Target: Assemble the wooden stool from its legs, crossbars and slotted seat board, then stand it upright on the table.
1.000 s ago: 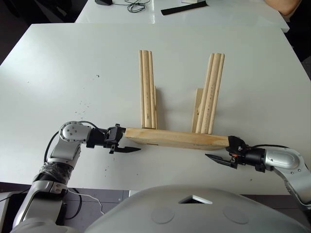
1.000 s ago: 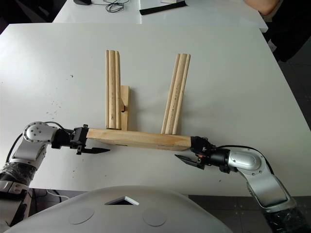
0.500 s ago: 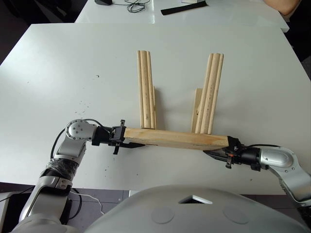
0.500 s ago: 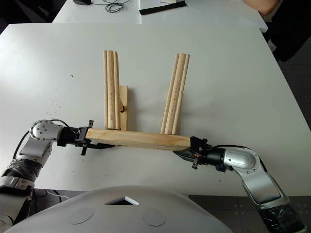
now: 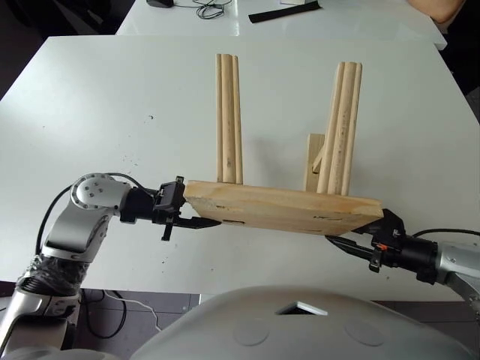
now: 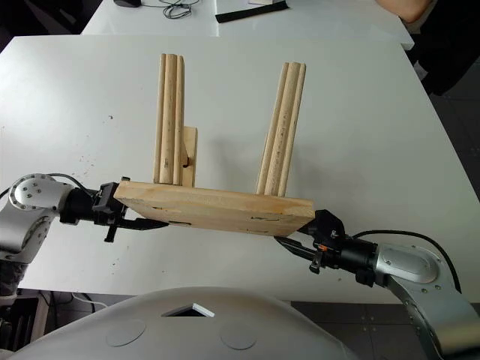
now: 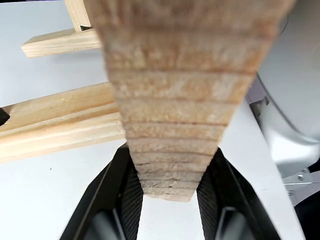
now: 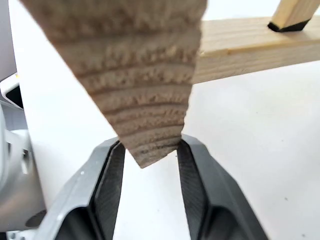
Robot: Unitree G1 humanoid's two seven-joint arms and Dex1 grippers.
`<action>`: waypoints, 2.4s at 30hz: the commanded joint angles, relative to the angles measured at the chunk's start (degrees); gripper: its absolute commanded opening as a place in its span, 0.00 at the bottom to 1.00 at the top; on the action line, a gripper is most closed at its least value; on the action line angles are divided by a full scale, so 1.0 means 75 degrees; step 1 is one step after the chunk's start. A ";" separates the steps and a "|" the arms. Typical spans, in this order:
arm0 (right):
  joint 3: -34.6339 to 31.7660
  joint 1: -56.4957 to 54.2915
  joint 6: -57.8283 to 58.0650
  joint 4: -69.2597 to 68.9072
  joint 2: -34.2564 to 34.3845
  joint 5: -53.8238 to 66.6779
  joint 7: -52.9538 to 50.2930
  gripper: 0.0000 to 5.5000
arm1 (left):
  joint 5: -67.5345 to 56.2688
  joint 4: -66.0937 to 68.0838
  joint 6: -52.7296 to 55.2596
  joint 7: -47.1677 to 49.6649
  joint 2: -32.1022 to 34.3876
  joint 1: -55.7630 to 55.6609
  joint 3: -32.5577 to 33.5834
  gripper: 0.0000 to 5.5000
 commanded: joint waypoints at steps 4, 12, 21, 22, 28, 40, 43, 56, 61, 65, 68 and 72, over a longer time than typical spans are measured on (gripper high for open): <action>-0.2783 0.1255 0.1345 -0.0761 -0.1795 0.8299 -0.0842 0.27 | -0.4137 -0.1324 0.5356 0.0186 0.1888 -0.2143 0.0560 0.24; -0.4003 0.0901 0.2693 0.1422 -0.3887 1.0654 0.1520 0.27 | -0.6961 0.0870 1.0128 0.0578 0.1665 -0.6107 -0.0407 0.24; -0.3388 -0.0240 0.4186 0.3442 -0.4999 1.0654 0.1835 0.27 | -0.9453 0.3121 1.0768 0.1727 0.1956 -0.9103 -0.4369 0.24; -0.3117 -0.0591 0.3506 0.3135 -0.4444 1.0654 0.0779 0.27 | -0.9551 0.3323 1.0768 0.1951 0.1811 -0.9162 -0.4426 0.24; -0.2172 -0.0692 0.2600 0.2403 -0.2649 1.0654 -0.1704 0.27 | -0.9788 0.3500 1.0765 0.3791 0.1980 -0.8562 -0.4798 0.24; -0.2370 0.0511 0.1355 0.1191 -0.1139 1.0654 -0.4054 0.51 | -0.9883 0.5195 1.0765 0.5296 0.1854 -0.8296 -0.5234 0.58; -0.2730 0.1050 0.1453 0.1112 -0.0973 1.0654 -0.3824 0.51 | -0.9276 0.5093 1.0759 0.4399 0.2024 -0.7850 -0.4307 0.58; -0.3145 0.1637 0.1793 0.1836 -0.0349 0.9206 -0.3890 0.51 | -0.5571 0.2697 0.7548 0.1560 0.2981 -0.2125 -0.0017 0.58; -0.1877 0.0494 0.0119 0.3335 0.0660 0.4701 -0.4916 0.51 | -0.2763 0.2401 0.4012 0.3955 0.0921 -0.0804 0.0461 0.58; -0.0517 -0.1253 -0.1266 0.4172 0.1137 0.1881 -0.5413 0.51 | -0.1084 0.2453 0.2137 0.5903 -0.0824 -0.0556 0.0161 0.58; 0.0447 -0.2909 -0.2053 0.4923 0.1572 0.0424 -0.5489 0.51 | 0.0332 0.3112 0.0769 0.7208 -0.1968 -0.0698 -0.0226 0.58; 0.1561 -0.4719 -0.3162 0.6509 0.2136 -0.1444 -0.5400 0.51 | 0.1888 0.4773 -0.0641 0.8637 -0.3155 -0.1431 -0.0499 0.58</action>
